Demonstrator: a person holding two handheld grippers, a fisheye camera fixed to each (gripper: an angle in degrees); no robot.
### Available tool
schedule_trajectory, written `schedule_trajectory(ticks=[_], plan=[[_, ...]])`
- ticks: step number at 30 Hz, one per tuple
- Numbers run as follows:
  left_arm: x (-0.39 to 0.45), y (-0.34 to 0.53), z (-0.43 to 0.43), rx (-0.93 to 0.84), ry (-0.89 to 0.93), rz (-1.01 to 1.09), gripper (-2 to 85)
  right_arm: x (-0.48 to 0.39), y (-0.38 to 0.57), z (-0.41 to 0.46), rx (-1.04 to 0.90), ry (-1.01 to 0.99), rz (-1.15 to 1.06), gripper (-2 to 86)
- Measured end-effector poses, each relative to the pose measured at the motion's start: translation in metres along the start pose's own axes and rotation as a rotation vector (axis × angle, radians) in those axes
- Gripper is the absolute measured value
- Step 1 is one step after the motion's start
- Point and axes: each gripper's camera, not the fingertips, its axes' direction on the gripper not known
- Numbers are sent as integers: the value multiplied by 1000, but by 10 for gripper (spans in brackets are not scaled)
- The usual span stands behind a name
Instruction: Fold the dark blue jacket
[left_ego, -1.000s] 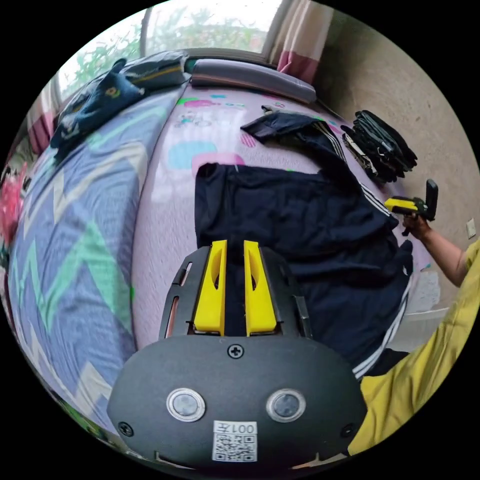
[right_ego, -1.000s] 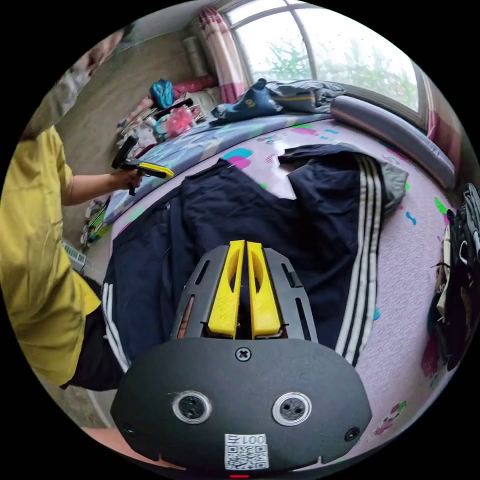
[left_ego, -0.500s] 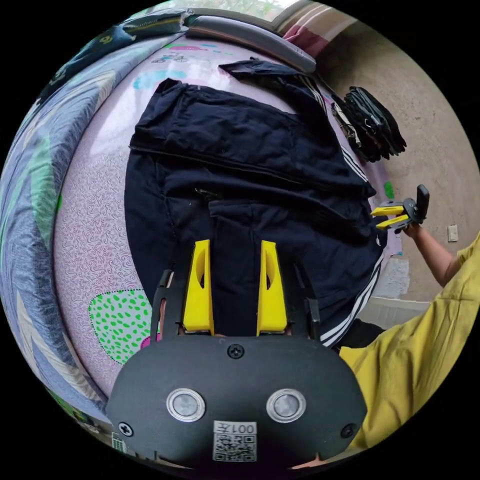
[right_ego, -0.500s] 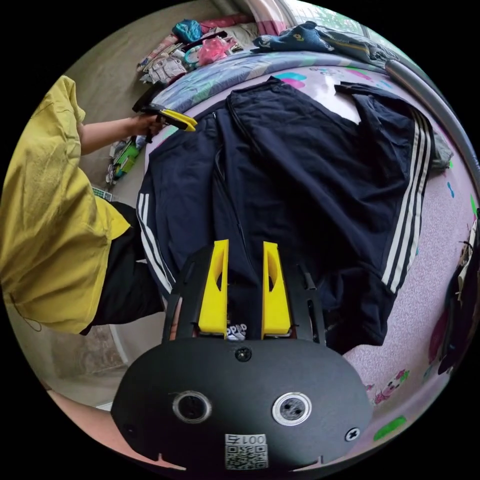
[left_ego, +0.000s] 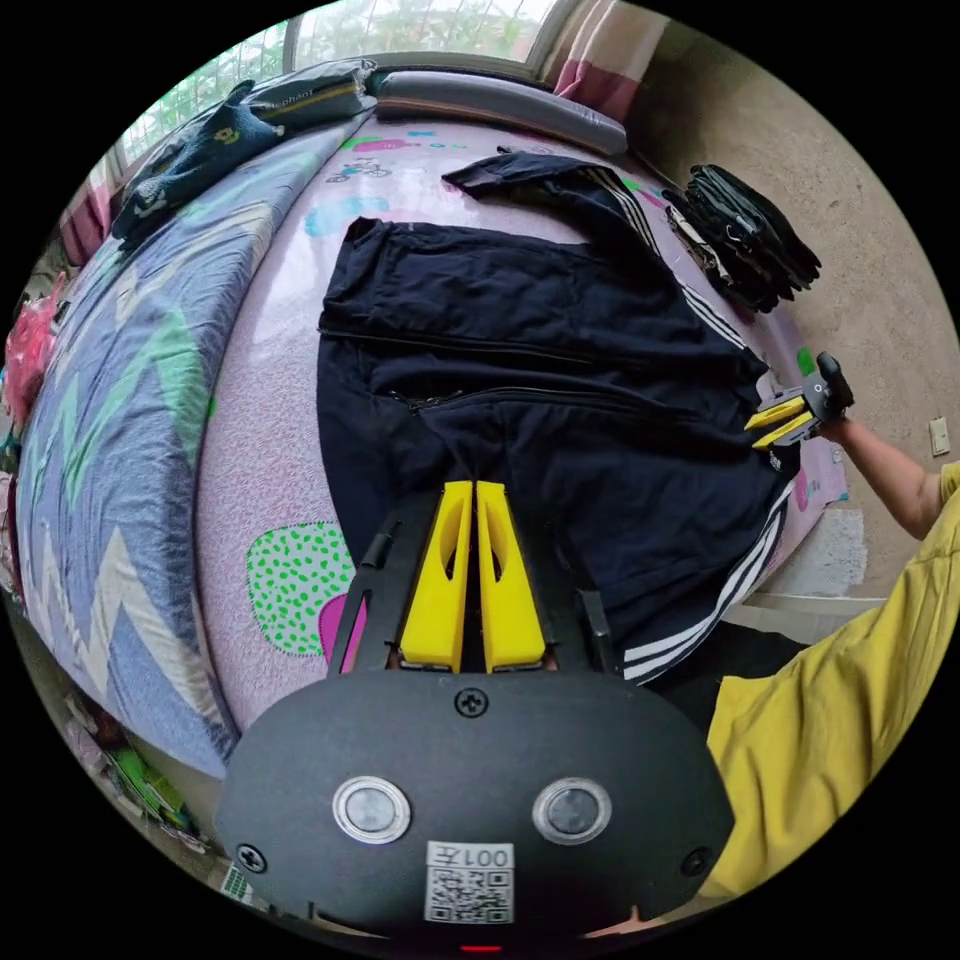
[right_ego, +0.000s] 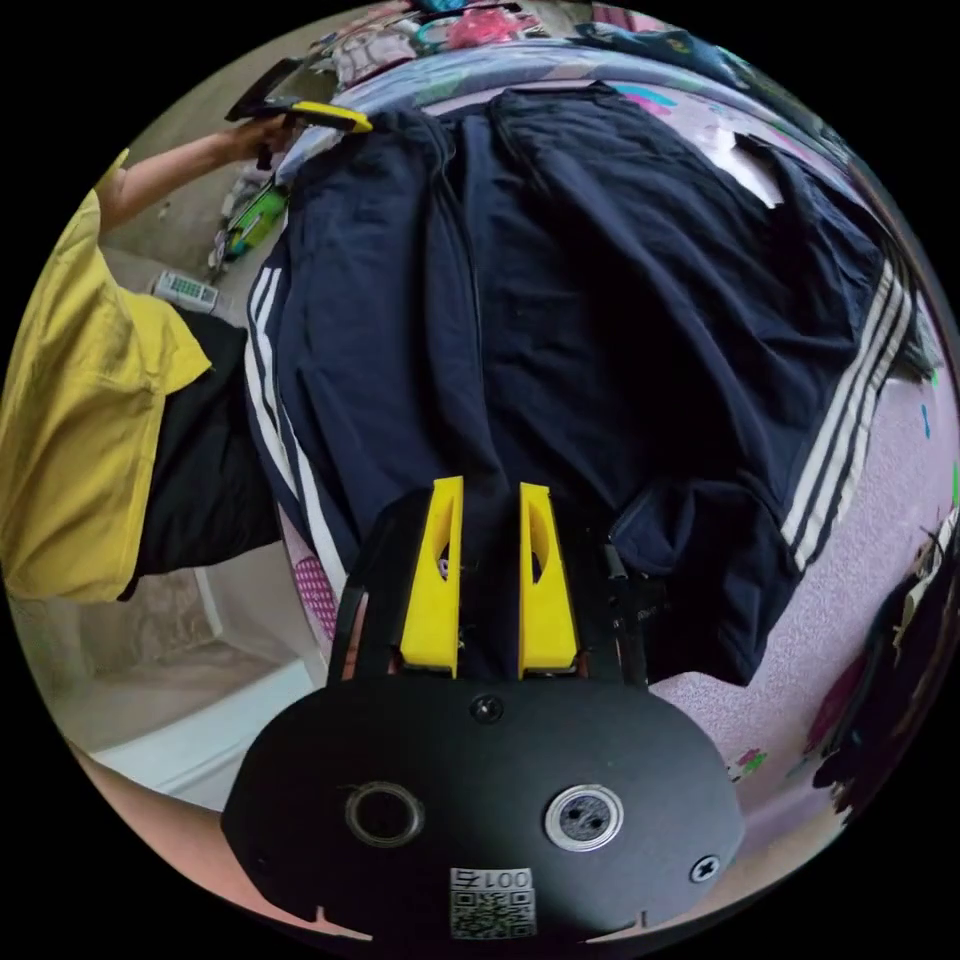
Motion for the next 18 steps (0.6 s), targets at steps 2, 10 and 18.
schedule_trajectory(ticks=[2, 10, 18], plan=[[4, 13, -20, 8, -6, -25, -16, -9, -6, 0, -10, -7, -58, 32], [21, 46, -91, 151, -230, -105, -16, -43, -25, -40, 314, 303, 5, 16], [-26, 18, -19, -22, -172, -128, -16, -32, -62, 27, 193, 252, 126, 16]])
